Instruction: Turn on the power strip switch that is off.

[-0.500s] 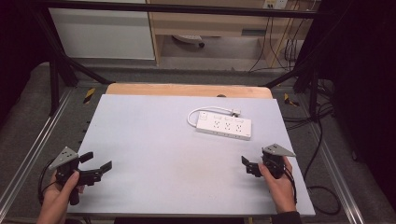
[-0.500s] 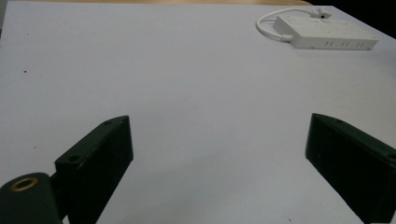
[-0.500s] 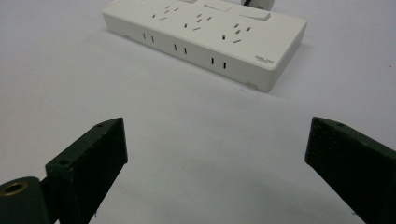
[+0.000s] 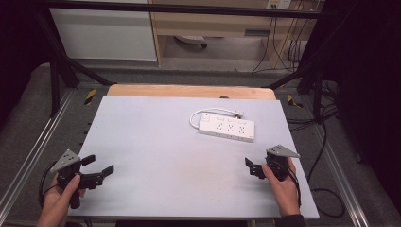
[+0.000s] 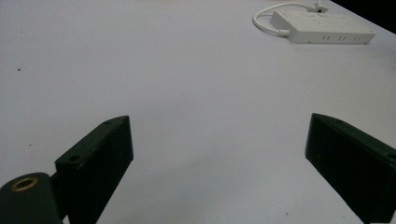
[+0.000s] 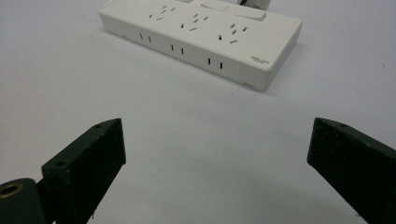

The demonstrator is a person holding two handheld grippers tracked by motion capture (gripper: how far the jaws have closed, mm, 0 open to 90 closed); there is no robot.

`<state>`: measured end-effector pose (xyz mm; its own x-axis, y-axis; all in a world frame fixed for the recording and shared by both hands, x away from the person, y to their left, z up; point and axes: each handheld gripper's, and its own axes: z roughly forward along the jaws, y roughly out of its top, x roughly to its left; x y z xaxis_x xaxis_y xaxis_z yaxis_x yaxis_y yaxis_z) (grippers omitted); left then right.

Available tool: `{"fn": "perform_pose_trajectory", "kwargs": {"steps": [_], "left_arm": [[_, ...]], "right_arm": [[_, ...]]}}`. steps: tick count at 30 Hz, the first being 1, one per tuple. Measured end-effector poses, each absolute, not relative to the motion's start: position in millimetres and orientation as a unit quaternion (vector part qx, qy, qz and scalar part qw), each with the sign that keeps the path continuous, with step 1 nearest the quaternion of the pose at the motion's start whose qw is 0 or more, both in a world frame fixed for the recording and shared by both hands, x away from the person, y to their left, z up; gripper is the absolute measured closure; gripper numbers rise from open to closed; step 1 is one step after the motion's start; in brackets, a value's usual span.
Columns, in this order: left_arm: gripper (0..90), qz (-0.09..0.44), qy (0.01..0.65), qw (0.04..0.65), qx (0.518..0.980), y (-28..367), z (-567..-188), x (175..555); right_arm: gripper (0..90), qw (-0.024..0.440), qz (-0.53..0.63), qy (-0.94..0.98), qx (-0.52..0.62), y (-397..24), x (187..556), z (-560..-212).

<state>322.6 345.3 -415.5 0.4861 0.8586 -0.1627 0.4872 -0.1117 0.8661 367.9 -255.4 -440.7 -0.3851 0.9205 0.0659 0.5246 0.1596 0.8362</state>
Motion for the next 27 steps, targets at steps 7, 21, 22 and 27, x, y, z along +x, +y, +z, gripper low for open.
{"fn": "perform_pose_trajectory", "kwargs": {"steps": [7, 21, 22, 27], "left_arm": [[7.7, 0.195, 0.464, 0.477, 0.721, 343.7, -415.4, 322.7], [7.5, 0.192, 0.459, 0.472, 0.727, 341.5, -416.4, 322.5], [7.5, 0.192, 0.458, 0.473, 0.728, 341.1, -416.0, 322.0], [7.4, 0.192, 0.452, 0.475, 0.730, 339.5, -415.5, 321.5]], "right_arm": [[4.5, 0.241, 0.421, 0.717, 0.501, -258.1, 366.7, -435.3], [3.0, 0.236, 0.444, 0.712, 0.491, -256.9, 365.3, -428.2], [3.1, 0.237, 0.443, 0.713, 0.490, -257.0, 365.3, -428.4], [2.9, 0.237, 0.443, 0.715, 0.486, -256.7, 363.7, -428.6]]}}
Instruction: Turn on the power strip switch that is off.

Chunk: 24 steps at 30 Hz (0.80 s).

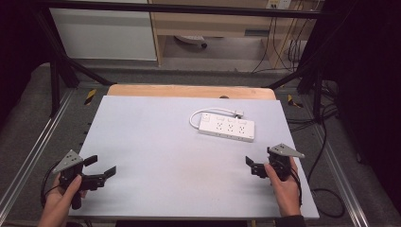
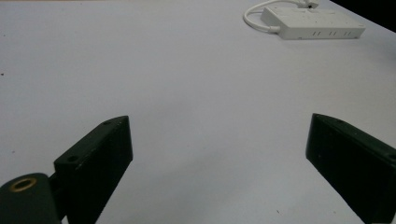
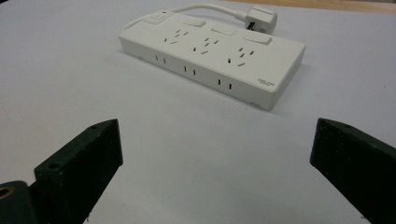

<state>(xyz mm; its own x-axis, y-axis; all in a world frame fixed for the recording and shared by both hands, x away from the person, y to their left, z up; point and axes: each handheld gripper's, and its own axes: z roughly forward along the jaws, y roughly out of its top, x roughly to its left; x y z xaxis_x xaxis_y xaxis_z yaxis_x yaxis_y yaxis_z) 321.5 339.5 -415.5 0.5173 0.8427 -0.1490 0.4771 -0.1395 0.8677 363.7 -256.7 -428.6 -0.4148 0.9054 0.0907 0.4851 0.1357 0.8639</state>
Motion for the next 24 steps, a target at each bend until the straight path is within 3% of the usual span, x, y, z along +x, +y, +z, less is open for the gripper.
{"fn": "perform_pose_trajectory", "kwargs": {"steps": [24], "left_arm": [[6.6, 0.195, 0.452, 0.474, 0.731, 342.6, -416.2, 321.5]], "right_arm": [[3.5, 0.235, 0.456, 0.708, 0.485, -246.5, 359.2, -417.1]]}}
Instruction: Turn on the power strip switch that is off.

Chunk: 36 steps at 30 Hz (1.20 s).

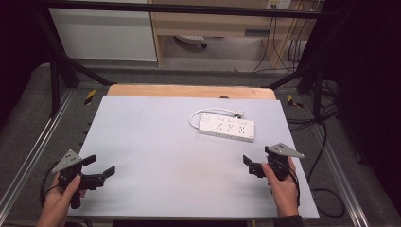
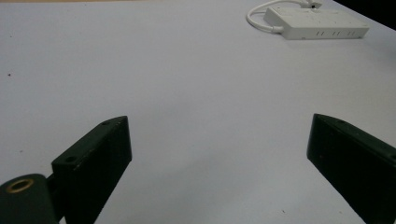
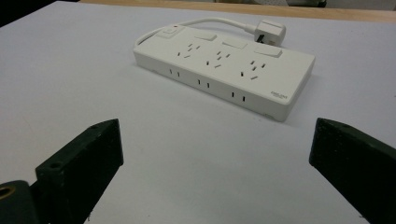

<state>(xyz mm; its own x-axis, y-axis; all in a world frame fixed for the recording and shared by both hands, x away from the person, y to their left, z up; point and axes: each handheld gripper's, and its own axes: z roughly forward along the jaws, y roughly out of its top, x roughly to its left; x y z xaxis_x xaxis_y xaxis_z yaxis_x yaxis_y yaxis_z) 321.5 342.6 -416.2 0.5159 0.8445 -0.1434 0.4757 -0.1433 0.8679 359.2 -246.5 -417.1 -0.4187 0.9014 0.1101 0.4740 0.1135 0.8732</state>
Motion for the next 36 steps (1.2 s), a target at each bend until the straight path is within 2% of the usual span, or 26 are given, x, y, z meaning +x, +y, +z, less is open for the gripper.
{"fn": "perform_pose_trajectory", "kwargs": {"steps": [7, 21, 36], "left_arm": [[6.7, 0.193, 0.454, 0.472, 0.730, 342.6, -416.9, 322.0], [6.8, 0.189, 0.457, 0.466, 0.734, 342.9, -418.2, 322.0], [6.8, 0.187, 0.456, 0.462, 0.737, 341.7, -419.1, 322.6]], "right_arm": [[5.1, 0.256, 0.462, 0.697, 0.485, -238.2, 367.9, -405.5], [3.2, 0.255, 0.478, 0.699, 0.467, -224.2, 399.4, -375.1], [3.5, 0.255, 0.484, 0.688, 0.477, -227.9, 422.4, -362.0]]}}
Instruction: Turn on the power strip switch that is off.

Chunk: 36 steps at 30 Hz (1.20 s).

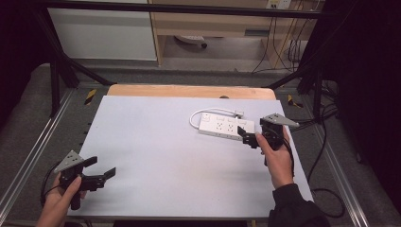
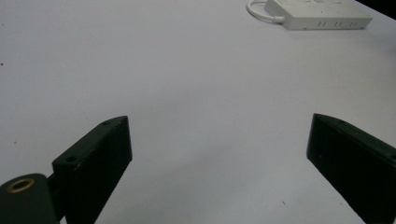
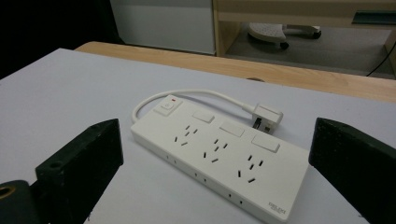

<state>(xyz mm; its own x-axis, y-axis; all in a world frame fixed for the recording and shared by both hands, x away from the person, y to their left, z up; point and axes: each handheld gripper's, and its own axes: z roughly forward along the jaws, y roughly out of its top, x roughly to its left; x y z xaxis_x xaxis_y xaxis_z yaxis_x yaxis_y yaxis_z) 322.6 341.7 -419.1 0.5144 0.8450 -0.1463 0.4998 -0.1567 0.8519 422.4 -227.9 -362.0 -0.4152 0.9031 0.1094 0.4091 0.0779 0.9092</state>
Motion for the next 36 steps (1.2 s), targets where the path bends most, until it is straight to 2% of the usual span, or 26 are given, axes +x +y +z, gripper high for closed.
{"fn": "perform_pose_trajectory", "kwargs": {"steps": [6, 36], "left_arm": [[6.8, 0.184, 0.455, 0.462, 0.739, 340.0, -419.4, 322.6], [6.8, 0.181, 0.453, 0.456, 0.744, 338.9, -420.7, 323.1]], "right_arm": [[4.0, 0.257, 0.502, 0.665, 0.490, -232.2, 430.3, -361.3], [5.7, 0.258, 0.448, 0.713, 0.474, -222.0, 475.6, -346.4]]}}
